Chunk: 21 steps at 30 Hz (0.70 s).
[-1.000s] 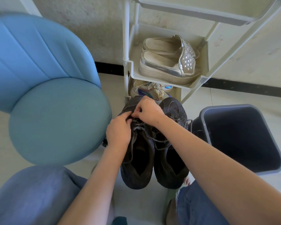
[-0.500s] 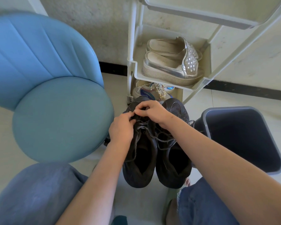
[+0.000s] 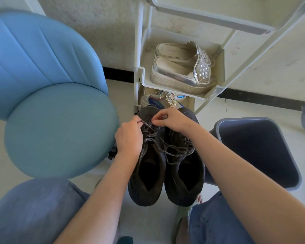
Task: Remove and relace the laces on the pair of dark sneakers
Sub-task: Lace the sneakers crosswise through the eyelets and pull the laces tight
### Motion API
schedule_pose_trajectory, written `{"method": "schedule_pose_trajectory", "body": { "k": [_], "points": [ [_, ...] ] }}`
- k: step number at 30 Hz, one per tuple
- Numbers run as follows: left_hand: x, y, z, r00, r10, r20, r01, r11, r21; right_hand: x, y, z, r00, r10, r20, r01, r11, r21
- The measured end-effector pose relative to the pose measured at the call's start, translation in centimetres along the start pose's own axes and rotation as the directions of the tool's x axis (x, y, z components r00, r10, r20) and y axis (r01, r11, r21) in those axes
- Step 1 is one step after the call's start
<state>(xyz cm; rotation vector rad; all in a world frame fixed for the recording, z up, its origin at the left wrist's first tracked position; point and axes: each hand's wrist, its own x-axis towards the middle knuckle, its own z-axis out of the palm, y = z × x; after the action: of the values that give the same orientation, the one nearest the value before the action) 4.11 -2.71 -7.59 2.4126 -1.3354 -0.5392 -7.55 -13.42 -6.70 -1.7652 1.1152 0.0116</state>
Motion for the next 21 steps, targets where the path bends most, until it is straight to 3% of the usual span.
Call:
{"method": "schedule_pose_trajectory", "body": {
  "k": [4,9,12,15,18,21],
  "points": [
    [-0.1,0.2,0.0,1.0,-0.013,0.015,0.013,1.0,0.018,0.1,0.4,0.5,1.0,-0.021,-0.004,0.02,0.994,-0.107],
    [0.3,0.6,-0.5,0.997,-0.015,0.074,0.014,1.0,0.013,-0.1,0.4,0.5,0.998,-0.044,0.032,0.048,0.993,-0.108],
    [0.1,0.5,-0.9,0.997,0.005,0.08,-0.006,1.0,0.016,-0.5,0.0,0.2,0.996,-0.07,0.047,0.07,0.998,-0.008],
    [-0.3,0.3,-0.6,0.997,0.024,0.075,-0.024,1.0,-0.001,-0.5,-1.2,1.1,0.998,-0.048,-0.033,0.051,0.996,0.068],
    [-0.6,-0.1,-0.1,0.997,-0.026,0.068,0.031,0.996,-0.086,-0.1,-2.3,2.9,0.999,-0.045,0.005,0.045,0.987,-0.157],
    [-0.9,-0.8,0.5,0.997,-0.052,0.051,0.06,0.981,-0.184,0.5,-2.3,3.0,0.999,-0.028,-0.036,0.02,0.975,-0.22]
  ]
}}
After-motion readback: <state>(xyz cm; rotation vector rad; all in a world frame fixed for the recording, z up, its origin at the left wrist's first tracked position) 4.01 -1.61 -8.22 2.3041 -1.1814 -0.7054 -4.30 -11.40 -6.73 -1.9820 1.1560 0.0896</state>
